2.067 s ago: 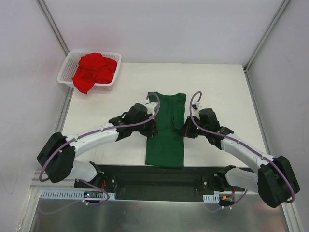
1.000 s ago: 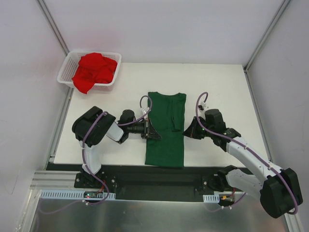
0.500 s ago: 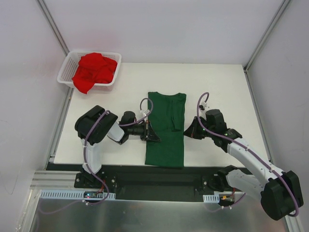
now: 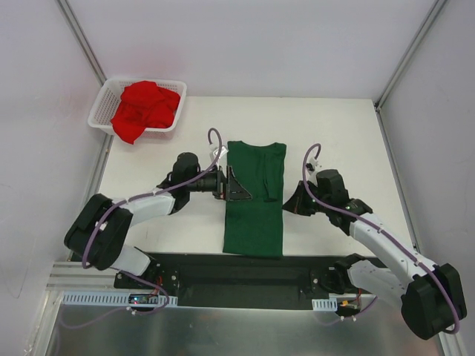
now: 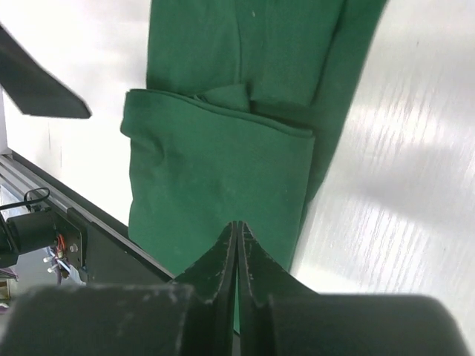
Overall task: Fold and stack the t-shirts
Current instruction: Grab one side of the 2/3 rectangular tshirt with both arms
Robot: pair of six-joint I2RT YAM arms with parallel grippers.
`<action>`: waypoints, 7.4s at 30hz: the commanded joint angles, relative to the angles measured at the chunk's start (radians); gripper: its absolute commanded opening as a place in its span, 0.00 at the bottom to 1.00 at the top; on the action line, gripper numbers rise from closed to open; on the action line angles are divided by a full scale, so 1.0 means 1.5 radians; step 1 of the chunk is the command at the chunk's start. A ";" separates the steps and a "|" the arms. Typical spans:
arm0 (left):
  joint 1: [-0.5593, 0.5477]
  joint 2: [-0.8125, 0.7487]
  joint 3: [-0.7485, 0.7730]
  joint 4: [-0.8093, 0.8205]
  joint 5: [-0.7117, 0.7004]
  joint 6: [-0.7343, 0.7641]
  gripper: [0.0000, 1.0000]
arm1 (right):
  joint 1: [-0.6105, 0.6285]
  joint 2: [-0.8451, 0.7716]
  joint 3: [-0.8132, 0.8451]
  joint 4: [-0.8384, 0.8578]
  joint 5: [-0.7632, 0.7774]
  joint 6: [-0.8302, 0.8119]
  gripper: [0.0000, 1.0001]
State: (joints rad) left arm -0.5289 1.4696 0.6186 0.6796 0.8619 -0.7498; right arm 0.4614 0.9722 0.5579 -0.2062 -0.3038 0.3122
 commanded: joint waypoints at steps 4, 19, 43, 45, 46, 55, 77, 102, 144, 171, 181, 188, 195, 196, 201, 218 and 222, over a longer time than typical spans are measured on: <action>-0.005 -0.139 -0.106 -0.147 -0.050 0.082 0.99 | 0.013 -0.040 -0.048 -0.039 0.004 0.001 0.25; -0.069 -0.360 -0.244 -0.363 -0.173 0.112 0.99 | 0.095 -0.126 -0.079 -0.178 0.060 0.040 0.39; -0.169 -0.255 -0.275 -0.265 -0.227 0.070 0.76 | 0.265 -0.087 -0.148 -0.077 0.143 0.171 0.38; -0.169 -0.251 -0.274 -0.261 -0.227 0.069 0.76 | 0.266 -0.085 -0.144 -0.077 0.145 0.170 0.38; -0.169 -0.251 -0.273 -0.261 -0.225 0.070 0.76 | 0.267 -0.084 -0.144 -0.076 0.144 0.170 0.38; -0.169 -0.264 -0.288 -0.262 -0.220 0.069 0.76 | 0.267 -0.176 -0.124 -0.209 0.192 0.157 0.38; -0.169 -0.269 -0.299 -0.259 -0.216 0.066 0.75 | 0.268 -0.207 -0.097 -0.195 0.146 0.174 0.37; -0.169 -0.249 -0.299 -0.264 -0.214 0.068 0.73 | 0.271 -0.118 -0.156 -0.080 0.128 0.202 0.56; -0.170 -0.204 -0.281 -0.275 -0.225 0.073 0.44 | 0.300 -0.093 -0.184 -0.064 0.138 0.224 0.54; -0.135 -0.143 -0.260 -0.262 -0.279 0.085 0.44 | 0.300 -0.093 -0.178 -0.069 0.141 0.217 0.54; -0.120 -0.165 -0.264 -0.281 -0.275 0.096 0.42 | 0.301 -0.089 -0.181 -0.061 0.144 0.222 0.35; -0.120 -0.158 -0.265 -0.274 -0.268 0.096 0.41 | 0.301 -0.081 -0.182 -0.056 0.143 0.222 0.25; -0.120 -0.140 -0.262 -0.257 -0.248 0.094 0.14 | 0.302 -0.075 -0.178 -0.053 0.142 0.222 0.20; -0.120 -0.136 -0.261 -0.254 -0.245 0.095 0.11 | 0.301 -0.073 -0.178 -0.052 0.141 0.220 0.20; -0.120 -0.123 -0.258 -0.247 -0.239 0.095 0.00 | 0.301 -0.068 -0.168 -0.051 0.141 0.216 0.08; -0.120 -0.234 -0.159 -0.397 -0.248 0.117 0.00 | 0.304 -0.078 -0.054 -0.140 0.174 0.170 0.01; -0.120 -0.236 -0.109 -0.432 -0.257 0.127 0.00 | 0.305 -0.058 -0.019 -0.154 0.182 0.153 0.01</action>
State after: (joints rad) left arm -0.7181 1.1320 0.3721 0.1127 0.5095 -0.6018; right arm 0.9154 0.8677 0.4503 -0.3920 -0.0738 0.5842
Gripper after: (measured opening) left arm 0.019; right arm 0.018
